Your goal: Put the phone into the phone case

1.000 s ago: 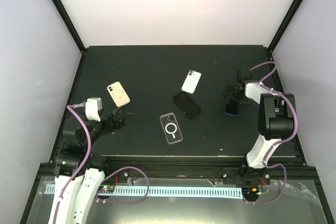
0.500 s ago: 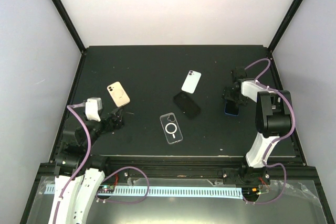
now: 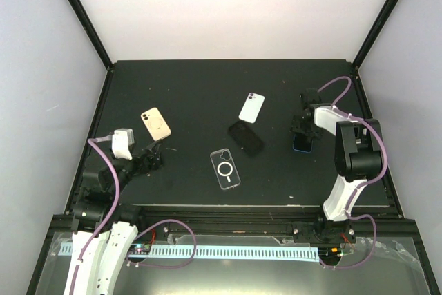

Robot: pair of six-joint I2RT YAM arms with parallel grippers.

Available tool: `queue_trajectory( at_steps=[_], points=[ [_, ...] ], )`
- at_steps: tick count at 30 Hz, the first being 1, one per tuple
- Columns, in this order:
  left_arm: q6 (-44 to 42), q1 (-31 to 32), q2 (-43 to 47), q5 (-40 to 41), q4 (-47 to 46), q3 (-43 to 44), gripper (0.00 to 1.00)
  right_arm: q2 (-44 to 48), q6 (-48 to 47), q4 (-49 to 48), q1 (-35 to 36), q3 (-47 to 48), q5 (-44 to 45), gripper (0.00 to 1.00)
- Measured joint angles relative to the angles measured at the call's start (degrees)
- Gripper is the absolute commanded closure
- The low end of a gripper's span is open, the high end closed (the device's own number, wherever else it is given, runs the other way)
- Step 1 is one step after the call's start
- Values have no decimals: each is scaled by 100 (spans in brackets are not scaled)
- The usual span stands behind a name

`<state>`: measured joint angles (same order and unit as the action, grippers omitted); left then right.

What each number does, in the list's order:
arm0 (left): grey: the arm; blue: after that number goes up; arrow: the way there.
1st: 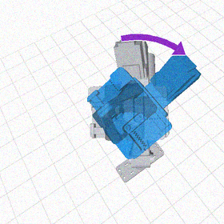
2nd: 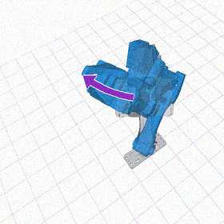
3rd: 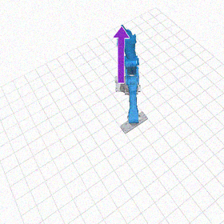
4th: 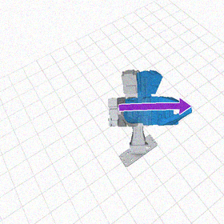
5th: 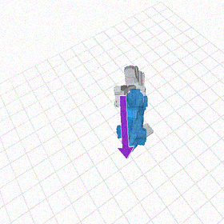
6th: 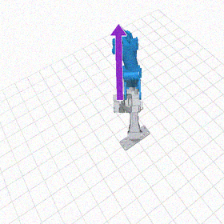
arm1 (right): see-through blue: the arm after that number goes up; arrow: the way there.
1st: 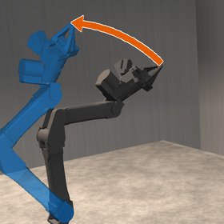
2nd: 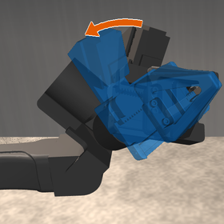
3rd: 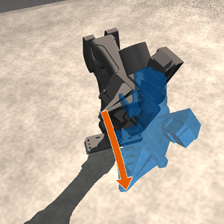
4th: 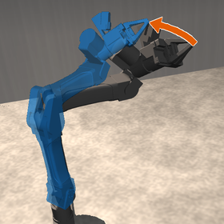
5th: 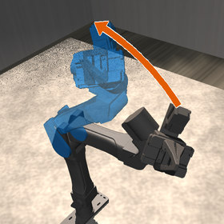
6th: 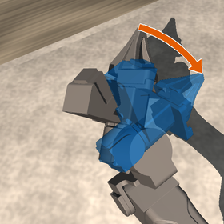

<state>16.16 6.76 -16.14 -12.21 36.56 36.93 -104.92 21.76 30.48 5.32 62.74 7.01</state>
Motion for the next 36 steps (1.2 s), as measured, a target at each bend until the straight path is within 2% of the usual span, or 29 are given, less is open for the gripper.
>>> queue_trajectory(
  at_steps=[8,13,17,22,26,31,36],
  points=[
    [125,0,-527,-103,37,13,2,326,-2,162,494,-243,-219,43],
    [680,0,-1113,-649,33,0,7,920,-4,299,844,-422,-374,46],
    [1187,0,-1403,-1200,-291,-339,8,1491,-4,407,1119,-496,-476,48],
    [1668,0,-2046,-1381,-791,-599,10,2100,-66,479,1622,-496,-820,49],
    [1902,0,-2651,-1178,-907,-190,8,2385,-247,597,2081,-452,-1292,50],
    [2247,-33,-3058,-638,-1499,448,4,2625,-503,595,2433,-448,-2085,51],
    [2605,-92,-3545,-1019,-2004,688,4,2651,-529,326,2575,-658,-2922,51]
  ],
)
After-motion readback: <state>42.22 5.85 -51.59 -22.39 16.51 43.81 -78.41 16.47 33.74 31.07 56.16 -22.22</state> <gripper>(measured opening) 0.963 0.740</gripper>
